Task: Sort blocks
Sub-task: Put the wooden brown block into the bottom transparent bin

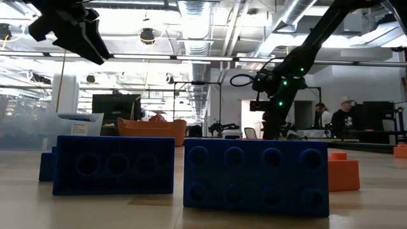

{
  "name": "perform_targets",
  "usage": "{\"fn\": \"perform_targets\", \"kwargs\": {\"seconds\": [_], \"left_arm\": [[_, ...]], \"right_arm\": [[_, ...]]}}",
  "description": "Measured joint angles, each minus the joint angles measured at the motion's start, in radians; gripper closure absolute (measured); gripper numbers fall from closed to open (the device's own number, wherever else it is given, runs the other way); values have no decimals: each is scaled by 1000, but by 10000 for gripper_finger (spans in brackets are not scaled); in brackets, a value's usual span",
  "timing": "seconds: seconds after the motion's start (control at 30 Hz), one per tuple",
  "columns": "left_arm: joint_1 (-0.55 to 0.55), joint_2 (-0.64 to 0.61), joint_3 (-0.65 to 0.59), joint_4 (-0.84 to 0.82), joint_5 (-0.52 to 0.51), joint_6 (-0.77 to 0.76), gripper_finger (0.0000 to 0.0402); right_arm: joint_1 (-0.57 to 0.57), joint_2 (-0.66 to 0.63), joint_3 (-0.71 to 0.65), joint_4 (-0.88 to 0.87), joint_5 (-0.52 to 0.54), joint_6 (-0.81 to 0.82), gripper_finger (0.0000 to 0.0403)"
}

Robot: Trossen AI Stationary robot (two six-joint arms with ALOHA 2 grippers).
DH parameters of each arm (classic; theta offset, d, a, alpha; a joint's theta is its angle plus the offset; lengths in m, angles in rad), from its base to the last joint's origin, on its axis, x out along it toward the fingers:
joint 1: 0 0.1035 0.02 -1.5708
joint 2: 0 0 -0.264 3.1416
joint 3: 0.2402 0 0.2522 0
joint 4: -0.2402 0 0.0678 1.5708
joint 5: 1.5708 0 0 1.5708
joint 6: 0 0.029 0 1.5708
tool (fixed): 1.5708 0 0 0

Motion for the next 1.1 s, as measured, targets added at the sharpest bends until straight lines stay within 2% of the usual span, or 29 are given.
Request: {"fn": "perform_targets", "kwargs": {"seconds": [0.33,0.47,0.57,0.8,1.1], "left_arm": [[0,0,-1,84,22,210,176],[17,0,-14,215,24,286,176],[41,0,-44,324,24,402,176],[118,45,-105,611,27,778,176],[161,203,-110,906,37,1004,176]], "right_arm": [[172,-223,-1,-17,-3,110,340],[289,-315,0,-4,-8,167,340],[385,-352,0,36,-9,197,340],[527,-357,26,99,-10,308,339],[617,-276,142,46,-11,371,339]]}}
